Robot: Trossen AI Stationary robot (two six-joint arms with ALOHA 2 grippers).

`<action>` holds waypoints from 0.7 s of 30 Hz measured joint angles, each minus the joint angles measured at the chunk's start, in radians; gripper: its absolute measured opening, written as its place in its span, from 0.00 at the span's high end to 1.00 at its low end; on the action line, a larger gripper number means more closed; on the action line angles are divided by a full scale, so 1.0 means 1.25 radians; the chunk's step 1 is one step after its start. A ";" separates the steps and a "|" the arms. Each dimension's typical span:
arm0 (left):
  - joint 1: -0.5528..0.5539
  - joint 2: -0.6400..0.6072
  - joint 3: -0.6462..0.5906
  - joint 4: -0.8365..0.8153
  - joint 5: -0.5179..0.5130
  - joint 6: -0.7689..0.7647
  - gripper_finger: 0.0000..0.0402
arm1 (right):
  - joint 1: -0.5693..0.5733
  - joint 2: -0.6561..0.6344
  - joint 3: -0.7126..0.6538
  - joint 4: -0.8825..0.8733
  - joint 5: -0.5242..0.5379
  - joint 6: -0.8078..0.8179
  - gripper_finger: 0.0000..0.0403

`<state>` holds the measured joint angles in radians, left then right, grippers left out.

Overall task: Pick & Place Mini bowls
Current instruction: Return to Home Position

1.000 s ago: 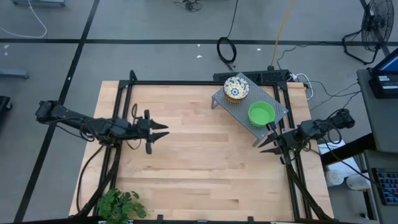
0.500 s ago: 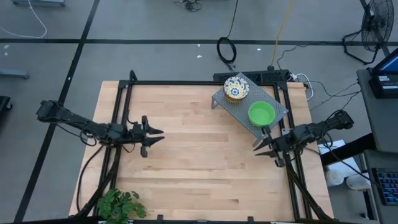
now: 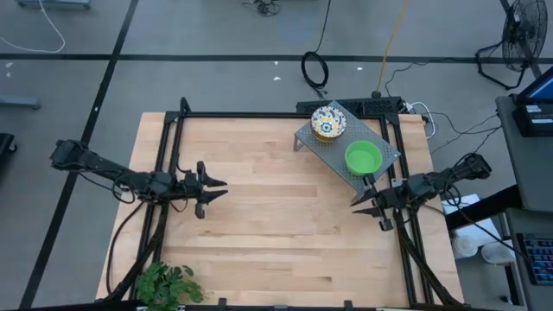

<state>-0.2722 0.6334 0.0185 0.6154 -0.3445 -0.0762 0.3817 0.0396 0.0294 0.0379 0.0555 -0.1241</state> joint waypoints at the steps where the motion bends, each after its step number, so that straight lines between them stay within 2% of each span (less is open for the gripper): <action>1: 0.001 0.000 0.000 0.001 -0.001 0.000 0.71 | 0.000 0.000 -0.001 0.000 0.011 0.012 0.82; 7: 0.003 0.000 0.000 -0.058 -0.001 0.023 0.71 | 0.000 0.001 -0.001 0.000 0.019 0.074 0.82; 10: 0.002 0.001 0.000 -0.102 0.002 -0.038 0.71 | 0.000 0.001 -0.002 0.000 0.019 0.065 0.82; 14: 0.002 0.001 0.000 -0.101 0.003 -0.106 0.71 | 0.000 0.001 -0.002 0.000 0.018 0.068 0.82; 21: 0.002 0.001 0.000 -0.100 0.003 -0.087 0.71 | 0.000 0.001 -0.003 -0.001 0.018 0.069 0.82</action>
<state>-0.2699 0.6346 0.0181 0.4900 -0.3411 -0.1848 0.3813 0.0402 0.0261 0.0368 0.0784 -0.0383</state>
